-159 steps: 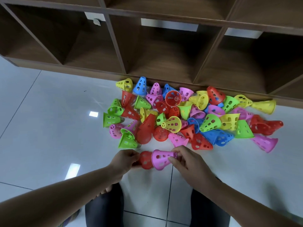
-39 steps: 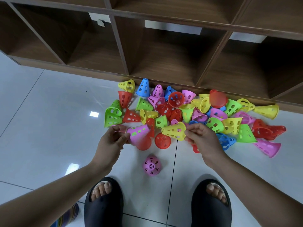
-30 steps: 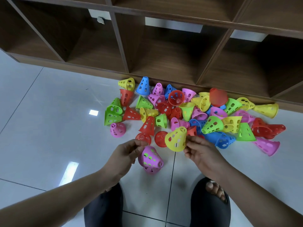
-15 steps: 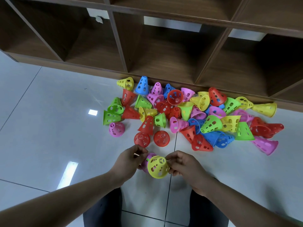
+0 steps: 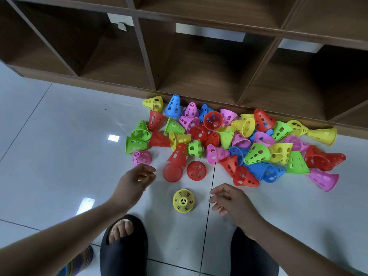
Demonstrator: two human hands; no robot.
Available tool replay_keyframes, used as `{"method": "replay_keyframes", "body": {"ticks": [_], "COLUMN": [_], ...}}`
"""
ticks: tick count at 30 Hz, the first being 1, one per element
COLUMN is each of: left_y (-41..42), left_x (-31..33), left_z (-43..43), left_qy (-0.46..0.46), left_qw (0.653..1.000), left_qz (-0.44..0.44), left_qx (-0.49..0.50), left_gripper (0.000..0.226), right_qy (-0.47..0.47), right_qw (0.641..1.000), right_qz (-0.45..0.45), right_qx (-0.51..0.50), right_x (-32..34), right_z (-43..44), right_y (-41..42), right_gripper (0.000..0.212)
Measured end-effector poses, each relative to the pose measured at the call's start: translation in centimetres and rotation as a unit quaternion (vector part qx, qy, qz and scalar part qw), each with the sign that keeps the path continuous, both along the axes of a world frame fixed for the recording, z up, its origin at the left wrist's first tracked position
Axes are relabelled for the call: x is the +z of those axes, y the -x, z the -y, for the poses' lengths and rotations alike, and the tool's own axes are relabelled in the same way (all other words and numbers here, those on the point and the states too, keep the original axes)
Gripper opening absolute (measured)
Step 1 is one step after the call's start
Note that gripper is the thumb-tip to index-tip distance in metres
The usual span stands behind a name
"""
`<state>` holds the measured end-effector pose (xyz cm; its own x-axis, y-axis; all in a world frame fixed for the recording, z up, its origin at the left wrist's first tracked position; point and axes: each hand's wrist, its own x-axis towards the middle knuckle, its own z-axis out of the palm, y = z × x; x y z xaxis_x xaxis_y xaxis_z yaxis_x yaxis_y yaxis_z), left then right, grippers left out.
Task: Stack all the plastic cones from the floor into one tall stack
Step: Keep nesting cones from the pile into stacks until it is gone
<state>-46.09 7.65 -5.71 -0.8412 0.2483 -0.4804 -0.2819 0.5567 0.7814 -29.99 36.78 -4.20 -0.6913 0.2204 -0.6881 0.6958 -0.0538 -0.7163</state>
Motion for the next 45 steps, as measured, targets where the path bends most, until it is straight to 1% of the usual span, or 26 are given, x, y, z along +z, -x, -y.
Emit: {"method": "replay_keyframes", "body": {"ticks": [1,3,5,8,11,14,16,18,19,22,25,27,30,32,34,36,38,40,43,45], "left_y": [0.6,1.9,3.1,4.5,5.2,5.2,4.8,4.2,3.9,3.3,2.7,2.3,1.7,1.1,0.5,-0.2,-1.0,-1.7,-2.8,-3.3], "left_x": [0.2,0.6,0.8,0.6,0.0,-0.7,-1.1,-1.3,-1.3,-1.4,-0.8,0.0,1.8,3.1,4.3,5.4,6.0,6.1,5.0,3.9], "left_z": [0.4,1.1,1.6,2.0,2.2,2.3,2.3,2.3,2.4,2.7,2.7,2.4,1.5,0.7,-0.2,-1.1,-1.9,-2.5,-2.8,-2.7], "left_qy": [0.006,0.020,0.025,0.034,0.060,0.076,0.083,0.099,0.113,0.151,0.147,0.122,0.077,0.046,0.010,-0.019,-0.042,-0.059,-0.058,-0.042], "left_qw": [1.000,0.997,0.994,0.993,0.994,0.994,0.993,0.990,0.987,0.969,0.960,0.963,0.967,0.967,0.966,0.960,0.950,0.939,0.921,0.913], "left_qz": [-0.024,-0.071,-0.100,-0.111,-0.096,-0.079,-0.077,-0.084,-0.095,-0.161,-0.211,-0.222,-0.227,-0.225,-0.216,-0.215,-0.226,-0.234,-0.245,-0.245], "left_qx": [0.004,0.010,0.019,0.025,0.007,-0.014,-0.030,-0.052,-0.066,-0.115,-0.112,-0.094,-0.087,-0.109,-0.144,-0.178,-0.210,-0.246,-0.297,-0.324], "left_gripper": [0.013,0.018,0.026,0.038,0.041,0.034,0.027,0.024,0.025,0.025,0.021,0.017,0.017,0.019,0.021,0.023,0.023,0.022,0.026,0.027], "right_qy": [-0.043,-0.176,-0.307,-0.441,-0.514,-0.548,-0.573,-0.589,-0.592,-0.582,-0.551,-0.533,-0.514,-0.490,-0.449,-0.383,-0.303,-0.218,-0.064,0.045], "right_qw": [0.999,0.982,0.943,0.876,0.826,0.794,0.768,0.750,0.749,0.767,0.797,0.812,0.826,0.841,0.863,0.899,0.937,0.966,0.991,0.992], "right_qz": [-0.002,-0.020,-0.054,-0.090,-0.084,-0.069,-0.065,-0.062,-0.065,-0.079,-0.106,-0.128,-0.164,-0.183,-0.196,-0.190,-0.164,-0.137,-0.118,-0.102], "right_qx": [0.010,0.059,0.118,0.175,0.213,0.253,0.279,0.294,0.292,0.258,0.222,0.201,0.164,0.138,0.122,0.097,0.062,0.030,-0.025,-0.060], "right_x": [0.0,-0.1,-0.1,-0.4,-0.8,-1.2,-1.4,-1.5,-1.3,-0.7,0.3,1.1,1.9,2.3,2.5,2.8,3.1,3.2,3.2,3.4], "right_z": [-0.6,-2.1,-3.7,-5.9,-7.4,-8.1,-8.3,-8.2,-8.1,-7.7,-7.5,-7.5,-7.5,-7.4,-7.1,-6.6,-6.2,-5.8,-4.9,-3.9], "right_y": [0.0,-0.1,-0.3,-0.6,-0.8,-1.0,-1.2,-1.3,-1.3,-1.0,-0.6,-0.5,-0.2,0.2,0.6,0.9,1.0,1.1,1.1,1.1], "right_gripper": [0.017,0.019,0.016,0.017,0.022,0.035,0.039,0.034,0.029,0.016,0.010,0.006,0.007,0.007,0.013,0.015,0.014,0.015,0.022,0.023]}}
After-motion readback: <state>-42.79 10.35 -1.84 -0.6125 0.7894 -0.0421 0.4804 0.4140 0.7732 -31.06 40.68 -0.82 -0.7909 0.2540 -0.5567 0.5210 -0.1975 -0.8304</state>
